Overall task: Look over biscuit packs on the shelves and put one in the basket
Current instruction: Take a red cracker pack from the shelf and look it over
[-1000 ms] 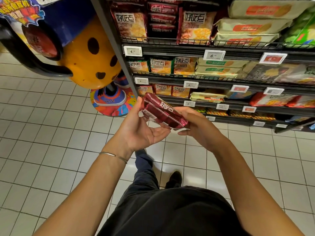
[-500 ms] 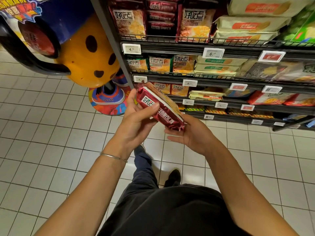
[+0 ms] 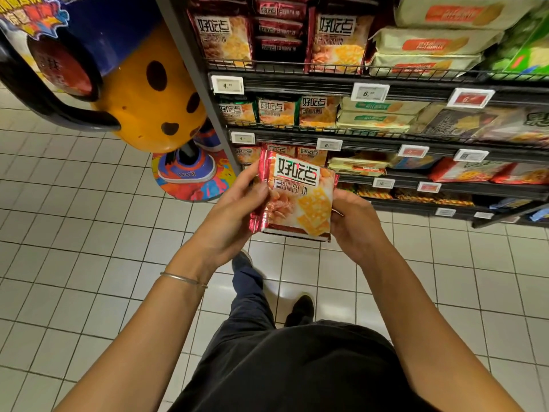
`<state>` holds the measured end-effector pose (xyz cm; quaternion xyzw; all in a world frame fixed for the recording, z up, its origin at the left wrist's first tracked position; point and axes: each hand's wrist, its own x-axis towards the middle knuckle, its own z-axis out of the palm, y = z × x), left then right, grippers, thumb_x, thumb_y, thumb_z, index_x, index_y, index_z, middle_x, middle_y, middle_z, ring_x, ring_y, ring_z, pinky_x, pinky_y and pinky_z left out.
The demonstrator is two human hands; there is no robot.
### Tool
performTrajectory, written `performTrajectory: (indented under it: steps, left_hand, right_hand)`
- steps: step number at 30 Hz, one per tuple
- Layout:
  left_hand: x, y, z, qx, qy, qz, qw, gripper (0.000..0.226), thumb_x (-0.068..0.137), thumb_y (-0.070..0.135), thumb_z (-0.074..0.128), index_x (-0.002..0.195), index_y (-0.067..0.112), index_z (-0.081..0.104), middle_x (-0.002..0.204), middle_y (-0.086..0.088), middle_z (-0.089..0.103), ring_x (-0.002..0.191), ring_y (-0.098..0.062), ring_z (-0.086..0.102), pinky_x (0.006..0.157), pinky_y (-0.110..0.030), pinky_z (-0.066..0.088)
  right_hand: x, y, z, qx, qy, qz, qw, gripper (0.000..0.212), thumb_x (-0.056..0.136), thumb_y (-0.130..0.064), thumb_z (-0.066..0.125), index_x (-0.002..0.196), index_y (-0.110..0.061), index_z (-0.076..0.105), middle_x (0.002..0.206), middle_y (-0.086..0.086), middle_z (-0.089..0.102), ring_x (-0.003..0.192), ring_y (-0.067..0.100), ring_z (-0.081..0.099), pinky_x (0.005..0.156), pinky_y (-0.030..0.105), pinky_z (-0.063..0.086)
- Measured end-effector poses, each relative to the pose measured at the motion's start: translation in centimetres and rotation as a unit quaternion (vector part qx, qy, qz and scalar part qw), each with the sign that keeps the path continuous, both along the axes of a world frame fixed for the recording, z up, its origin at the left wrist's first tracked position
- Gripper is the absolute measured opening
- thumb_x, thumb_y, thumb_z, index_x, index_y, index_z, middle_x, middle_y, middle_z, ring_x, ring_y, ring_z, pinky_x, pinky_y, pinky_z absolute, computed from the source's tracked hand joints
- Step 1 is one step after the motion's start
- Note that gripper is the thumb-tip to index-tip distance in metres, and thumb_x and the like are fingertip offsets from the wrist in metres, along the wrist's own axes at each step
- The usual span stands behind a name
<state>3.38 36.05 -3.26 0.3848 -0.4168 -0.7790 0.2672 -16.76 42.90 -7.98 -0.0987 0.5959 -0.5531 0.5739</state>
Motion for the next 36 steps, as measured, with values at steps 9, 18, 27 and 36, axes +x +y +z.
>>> performTrajectory:
  steps: [9, 18, 27, 36]
  left_hand:
    - [0.1, 0.4, -1.4, -0.030, -0.057, 0.052, 0.997, 0.044, 0.109, 0.011, 0.045, 0.153, 0.011, 0.045, 0.142, -0.023, 0.062, 0.133, -0.041, 0.059, 0.110, -0.058, 0.049]
    - [0.0, -0.2, -2.0, -0.041, -0.047, 0.095, 0.993, 0.022, 0.112, 0.015, 0.043, 0.130, 0.011, 0.055, 0.118, -0.016, 0.073, 0.103, -0.028, 0.071, 0.075, -0.034, 0.060]
    - [0.0, 0.2, -3.2, 0.192, 0.007, 0.034, 0.981, 0.037, 0.106, 0.012, 0.044, 0.139, 0.015, 0.061, 0.115, -0.017, 0.077, 0.085, -0.031, 0.078, 0.064, -0.043, 0.066]
    - [0.1, 0.8, -3.3, 0.299, 0.035, -0.058, 0.952, 0.066, 0.079, 0.046, 0.053, 0.122, -0.003, 0.063, 0.099, -0.024, 0.079, 0.077, -0.028, 0.080, 0.060, -0.030, 0.063]
  right_hand:
    - [-0.6, 0.0, -0.7, -0.053, 0.024, -0.020, 0.998, 0.023, 0.104, -0.013, 0.055, 0.122, -0.014, 0.069, 0.117, 0.013, 0.077, 0.115, 0.038, 0.070, 0.093, 0.051, 0.054]
    - [-1.2, 0.5, -0.2, -0.136, 0.026, 0.060, 0.989, 0.035, 0.104, -0.016, 0.052, 0.138, -0.015, 0.061, 0.133, 0.016, 0.069, 0.127, 0.035, 0.065, 0.106, 0.056, 0.047]
    - [-0.4, -0.2, 2.3, -0.150, -0.003, 0.151, 0.977, 0.049, 0.097, -0.042, 0.056, 0.145, -0.033, 0.051, 0.148, 0.025, 0.051, 0.139, 0.044, 0.050, 0.115, 0.066, 0.039]
    - [0.0, -0.8, 2.4, -0.019, 0.045, 0.109, 0.993, 0.054, 0.105, -0.059, 0.043, 0.135, -0.019, 0.061, 0.120, 0.004, 0.072, 0.104, 0.018, 0.066, 0.091, 0.041, 0.042]
